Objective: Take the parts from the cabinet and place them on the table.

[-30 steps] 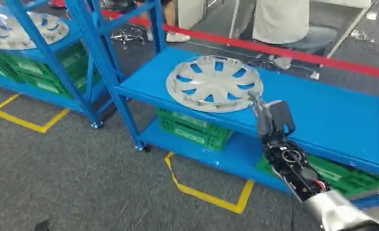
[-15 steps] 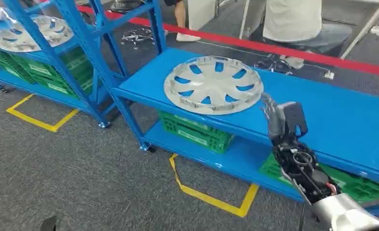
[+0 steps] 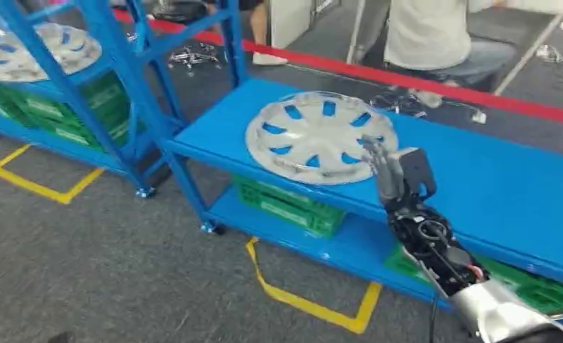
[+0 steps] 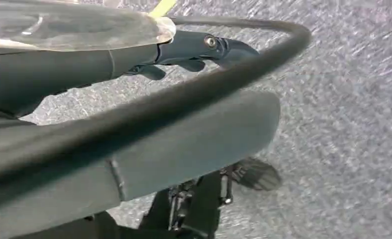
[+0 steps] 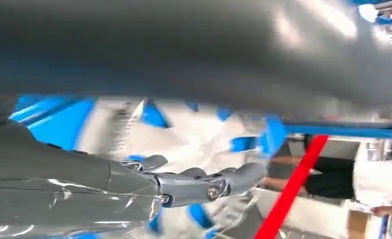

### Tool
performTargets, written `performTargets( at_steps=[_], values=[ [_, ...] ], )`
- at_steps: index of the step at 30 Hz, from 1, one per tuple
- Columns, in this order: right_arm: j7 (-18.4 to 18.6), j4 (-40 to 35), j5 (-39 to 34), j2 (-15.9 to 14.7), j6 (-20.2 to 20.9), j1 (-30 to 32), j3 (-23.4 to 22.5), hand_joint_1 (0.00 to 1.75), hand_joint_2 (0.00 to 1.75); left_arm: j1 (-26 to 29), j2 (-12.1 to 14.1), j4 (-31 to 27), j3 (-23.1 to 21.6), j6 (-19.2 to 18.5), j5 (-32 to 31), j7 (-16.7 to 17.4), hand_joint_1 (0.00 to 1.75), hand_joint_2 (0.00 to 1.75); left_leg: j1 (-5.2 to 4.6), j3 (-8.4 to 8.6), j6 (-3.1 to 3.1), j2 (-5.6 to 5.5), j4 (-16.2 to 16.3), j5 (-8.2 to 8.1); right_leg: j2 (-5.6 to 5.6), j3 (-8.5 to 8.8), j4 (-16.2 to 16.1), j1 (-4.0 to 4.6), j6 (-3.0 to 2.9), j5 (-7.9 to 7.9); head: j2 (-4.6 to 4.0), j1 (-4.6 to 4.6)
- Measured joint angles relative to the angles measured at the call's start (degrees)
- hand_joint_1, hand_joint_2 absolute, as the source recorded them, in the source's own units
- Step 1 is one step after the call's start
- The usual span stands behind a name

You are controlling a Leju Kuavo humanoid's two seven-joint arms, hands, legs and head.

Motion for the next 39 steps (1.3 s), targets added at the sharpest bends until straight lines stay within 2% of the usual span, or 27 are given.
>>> performTargets(
  at_steps=[2,3,4,5,6,8,9,11,13,14,15,17,18,19,20,23,24,25,26,27,28,31,32,34,35,37,39],
  values=[
    [-0.1,0.2,-0.1,0.0,0.3,0.1,0.2,0.0,1.75,-0.1,0.0,0.0,0.0,0.0,0.2,0.0,0.0,0.0,-0.33,0.64,0.37,-0.17,0.0,-0.65,0.03,-5.46,8.7,0.14,-0.08,-3.81,0.0,0.41],
    [-0.1,0.4,-0.2,0.0,0.3,0.2,0.3,0.0,1.75,-0.2,0.0,0.0,0.0,0.1,0.3,0.0,0.0,0.0,-0.51,1.07,0.46,-0.35,0.0,-0.99,0.03,-7.31,10.9,0.17,-0.19,-5.24,0.0,0.52],
    [-0.2,0.5,-0.3,0.0,0.3,0.2,0.4,0.0,1.75,-0.1,0.0,0.0,0.0,0.1,0.5,0.0,0.0,0.0,-0.68,1.65,0.53,-0.53,0.0,-1.45,0.04,-8.06,10.5,0.27,-0.42,-5.27,0.0,0.74],
    [-0.2,0.6,-0.3,0.0,0.3,0.1,0.5,0.0,1.75,0.0,0.0,0.0,0.0,0.1,0.5,0.0,0.0,0.0,-0.86,2.31,0.53,-0.71,0.0,-1.87,0.07,-7.66,8.0,0.47,-0.9,-3.72,0.0,0.92],
    [-0.2,0.6,-0.3,0.0,0.4,0.1,0.5,0.0,1.75,0.0,-0.1,0.0,0.0,0.1,0.5,0.0,0.0,0.0,-0.99,3.12,0.54,-0.8,0.0,-2.31,0.13,-6.42,3.6,0.83,-1.52,-0.56,0.0,1.22],
    [-0.3,0.7,-0.3,0.0,0.4,-0.1,0.6,0.0,1.75,0.1,-0.3,0.0,0.0,0.2,0.6,0.0,0.0,0.0,-0.98,3.96,0.45,-0.92,-0.2,-3.08,0.15,-3.95,-5.7,1.82,-3.07,8.08,0.0,1.7],
    [-0.3,0.9,-0.3,0.0,0.4,-0.4,0.6,0.0,1.75,-0.2,-0.3,0.0,0.0,0.2,0.6,0.0,0.0,0.0,-1.14,4.11,0.12,-1.01,0.0,-3.29,0.3,-4.31,-7.4,2.23,-3.24,8.07,0.0,1.33],
    [-0.3,0.9,-0.3,0.1,0.5,-0.6,0.8,0.0,1.75,-0.2,-0.3,0.0,0.0,0.4,0.7,0.0,0.0,0.0,-0.93,3.87,-0.43,-0.97,0.0,-2.87,0.2,-3.73,-8.3,2.48,-3.46,8.7,0.0,1.75],
    [-0.4,0.9,-0.3,0.3,0.5,-0.6,0.9,0.0,1.75,-0.1,-0.4,0.0,0.0,0.5,0.6,0.1,0.0,0.0,-1.08,3.85,-0.78,-1.02,0.3,-3.14,0.18,-2.22,-9.2,1.93,-3.78,8.91,0.0,1.44],
    [-0.4,1.0,-0.3,0.3,0.5,-0.7,0.8,0.0,1.75,0.0,-0.4,0.0,0.0,0.4,0.7,0.1,0.0,0.0,-0.86,3.18,-1.09,-0.83,2.3,-3.53,0.1,-1.53,-9.7,1.81,-3.79,8.97,0.0,1.44],
    [-0.4,1.0,-0.4,0.3,0.3,-1.0,0.8,0.0,1.75,-0.2,-0.4,0.0,0.0,0.5,0.6,0.1,0.0,0.0,-0.78,1.25,-1.31,-0.74,5.6,-4.59,-0.04,-1.39,-9.7,1.7,-3.99,8.87,0.0,1.25],
    [-0.4,1.0,-0.4,0.5,0.5,-1.1,0.9,0.0,1.75,-0.2,-0.3,0.0,0.0,0.5,0.6,0.1,0.0,0.0,-0.33,-4.57,-2.1,-0.69,14.8,-8.46,-0.02,-1.19,-9.7,1.54,-4.11,8.48,0.0,0.7],
    [-0.4,1.0,-0.4,0.5,0.6,-0.9,0.9,0.0,1.75,-0.2,-0.3,0.0,0.0,0.5,0.6,0.1,0.0,0.0,-0.09,-6.76,-2.34,-0.68,17.7,-9.59,-0.01,-1.05,-9.7,1.38,-4.05,8.26,0.0,0.39],
    [-0.4,1.1,-0.4,0.5,0.5,-0.7,1.0,0.0,1.75,-0.2,-0.3,0.0,0.0,0.5,0.6,0.1,0.0,0.0,0.26,-7.81,-2.63,-0.63,18.1,-9.07,0.02,-0.82,-9.7,1.19,-3.84,8.02,0.0,0.11],
    [-0.3,1.1,-0.4,0.5,0.5,-0.6,1.0,0.0,1.75,-0.1,-0.3,0.0,0.0,0.5,0.6,0.1,0.0,0.0,0.58,-7.36,-3.06,-0.5,15.8,-7.22,0.03,-0.49,-9.6,0.95,-3.58,7.73,0.0,-0.09],
    [-0.4,1.2,-0.4,0.5,0.4,-0.7,1.0,0.0,1.75,-0.1,-0.2,0.0,0.0,0.5,0.6,0.1,0.0,0.0,2.0,-0.92,-4.87,-0.12,0.6,1.59,0.03,0.2,-8.6,0.29,-2.13,6.36,0.0,-0.75],
    [-0.3,1.3,-0.4,0.5,0.3,-0.8,1.0,0.0,1.75,-0.2,-0.3,0.0,0.0,0.5,0.6,0.1,0.0,0.0,1.46,-1.35,-4.44,0.03,0.3,-0.62,0.06,0.22,-7.9,0.25,-1.68,5.98,0.0,-1.38],
    [-0.4,1.3,-0.4,0.5,0.3,-0.9,1.1,0.0,1.75,-0.3,-0.3,0.0,0.0,0.5,0.6,0.1,0.0,0.0,1.36,-1.29,-3.23,0.29,0.7,-1.56,0.05,-0.2,-8.0,0.41,-1.27,5.64,0.0,-1.31],
    [-0.3,1.3,-0.5,0.5,0.2,-0.8,1.1,0.0,1.75,-0.1,-0.3,0.0,0.0,0.5,0.6,0.1,0.0,0.0,1.26,-1.23,-2.61,0.06,0.7,0.21,0.02,-0.65,-8.0,0.47,-0.83,5.13,0.0,-0.83],
    [-0.3,1.3,-0.5,0.5,0.1,-0.7,1.1,0.0,1.75,0.1,-0.3,0.0,0.0,0.4,0.6,0.1,0.0,0.0,1.15,-0.98,-2.32,0.06,0.8,-0.02,0.01,-0.38,-8.1,0.33,-0.74,4.76,0.0,-0.72],
    [-0.3,1.4,-0.5,0.5,-0.1,-0.7,1.1,0.0,1.75,0.1,-0.4,0.0,0.0,0.4,0.6,0.1,0.0,0.0,1.29,-0.81,-2.68,0.16,0.7,0.26,-0.02,-0.16,-7.9,0.28,-1.2,4.77,0.0,-0.44],
    [-0.2,1.3,-0.6,0.5,-0.6,-0.7,1.0,0.0,1.75,-0.1,-0.4,0.0,0.0,0.2,0.4,0.0,0.0,0.0,1.02,-0.69,-2.3,0.05,0.7,0.08,-0.01,0.11,-8.2,0.27,-3.6,4.73,0.0,0.48],
    [0.1,1.3,-0.6,0.5,-0.9,-0.7,0.9,0.0,0.0,-0.1,-0.4,0.0,0.0,0.0,0.4,0.0,0.0,0.0,0.91,-0.6,-2.09,0.03,0.7,-0.05,0.0,0.24,-8.3,0.27,-4.04,4.69,0.0,0.68],
    [0.4,1.3,-0.5,0.3,-1.4,-0.7,0.7,0.0,0.0,0.0,-0.4,0.0,-0.1,0.0,0.4,0.0,0.0,0.0,0.76,-0.41,-1.79,0.0,0.7,-0.25,0.0,0.47,-8.4,0.23,-4.51,4.57,0.0,1.14],
    [0.7,1.3,-0.5,0.3,-1.5,-0.7,0.7,0.0,1.75,0.0,-0.4,0.0,-0.1,0.0,0.4,0.0,0.0,0.0,0.69,-0.34,-1.66,0.0,0.7,-0.34,-0.01,0.58,-8.5,0.21,-4.56,4.57,0.0,1.4],
    [1.4,1.3,-0.2,0.1,-1.9,-0.6,0.5,0.0,1.75,-0.1,-0.4,0.0,-0.1,0.0,0.4,0.0,0.0,0.0,0.57,-0.29,-1.51,0.02,0.7,-0.43,0.0,0.67,-8.7,0.14,-4.43,4.61,0.0,1.86],
    [2.6,1.3,0.4,-0.1,-3.0,-0.6,0.3,0.0,1.75,-0.1,-0.4,0.0,-0.1,0.0,0.4,0.0,0.0,0.0,0.4,-0.25,-1.4,0.04,0.8,-0.51,0.0,0.73,-8.8,-0.06,-3.5,4.63,0.0,2.2]
  ],
)
